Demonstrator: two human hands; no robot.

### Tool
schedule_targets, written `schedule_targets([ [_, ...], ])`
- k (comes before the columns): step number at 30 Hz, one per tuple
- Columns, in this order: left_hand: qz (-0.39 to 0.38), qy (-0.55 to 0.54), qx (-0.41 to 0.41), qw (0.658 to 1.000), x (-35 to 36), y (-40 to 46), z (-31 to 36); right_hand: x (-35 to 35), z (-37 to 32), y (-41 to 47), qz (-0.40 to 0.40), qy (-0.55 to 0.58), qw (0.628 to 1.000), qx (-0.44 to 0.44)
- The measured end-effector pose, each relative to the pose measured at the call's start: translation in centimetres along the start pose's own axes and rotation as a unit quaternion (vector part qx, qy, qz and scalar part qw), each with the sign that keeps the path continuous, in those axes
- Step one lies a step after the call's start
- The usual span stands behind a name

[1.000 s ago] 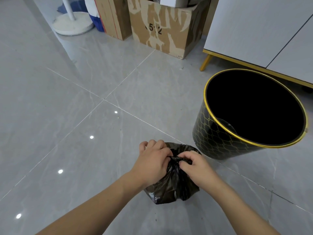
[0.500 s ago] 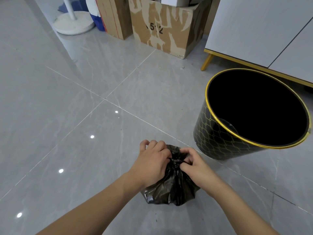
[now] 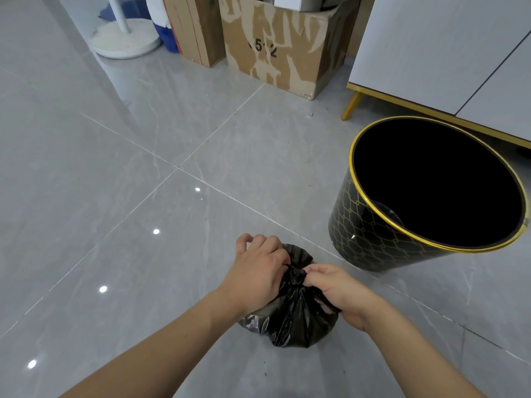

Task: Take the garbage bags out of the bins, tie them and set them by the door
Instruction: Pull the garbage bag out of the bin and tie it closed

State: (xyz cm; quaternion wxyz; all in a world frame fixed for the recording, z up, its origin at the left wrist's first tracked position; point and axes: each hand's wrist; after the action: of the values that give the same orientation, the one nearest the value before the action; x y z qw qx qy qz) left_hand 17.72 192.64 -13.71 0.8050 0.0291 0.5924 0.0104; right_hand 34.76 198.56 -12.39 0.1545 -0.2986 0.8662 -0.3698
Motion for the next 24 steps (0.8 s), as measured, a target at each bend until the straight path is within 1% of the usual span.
schedule_targets([
  [2, -0.012, -0.024, -0.003, 1.000, 0.0, -0.1, -0.3, 0.1, 0.3, 0.2, 0.048, -0.038, 0.998, -0.025],
  [3, -0.017, -0.038, -0.003, 0.999, 0.0, -0.2, -0.4, 0.1, 0.4, 0.3, 0.059, -0.047, 0.996, -0.038],
  [5, -0.020, -0.053, -0.001, 0.998, -0.1, -0.3, -0.2, 0.0, 0.3, 0.3, 0.058, -0.052, 0.995, -0.055],
  [8, -0.019, -0.048, 0.002, 0.999, -0.1, -0.3, 0.1, 0.0, 0.2, 0.0, 0.048, -0.051, 0.996, -0.053],
  [12, -0.005, -0.014, 0.007, 1.000, -0.1, -0.2, 0.2, -0.1, -0.1, -0.1, 0.045, -0.077, 0.995, -0.034],
  [14, 0.000, 0.001, 0.009, 1.000, -0.2, -0.1, 0.3, -0.1, -0.3, 0.0, 0.033, -0.071, 0.997, -0.015],
  [17, -0.005, -0.011, 0.009, 1.000, -0.2, 0.1, 0.4, -0.1, -0.3, 0.1, 0.029, -0.057, 0.998, -0.004],
  [20, -0.011, -0.081, -0.019, 0.996, -0.4, 0.0, -0.2, -0.2, 0.0, 0.1, 0.062, -0.055, 0.996, -0.024],
  [22, -0.004, -0.151, -0.045, 0.988, -0.6, -0.2, -0.5, -0.4, 0.1, 0.2, 0.081, -0.029, 0.996, -0.020],
  [24, -0.002, -0.179, -0.047, 0.983, -0.7, -0.5, -0.6, -0.6, 0.1, 0.0, 0.090, 0.001, 0.996, -0.009],
])
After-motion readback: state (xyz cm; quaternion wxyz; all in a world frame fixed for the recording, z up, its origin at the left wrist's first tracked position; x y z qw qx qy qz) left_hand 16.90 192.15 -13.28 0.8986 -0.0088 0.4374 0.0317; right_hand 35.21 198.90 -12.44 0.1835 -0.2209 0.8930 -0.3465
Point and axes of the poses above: each hand's wrist, its own y-axis towards the middle knuckle, its own x-axis out of the palm, z = x × y, and after that the axes turned 4 degrees about z, right-handed
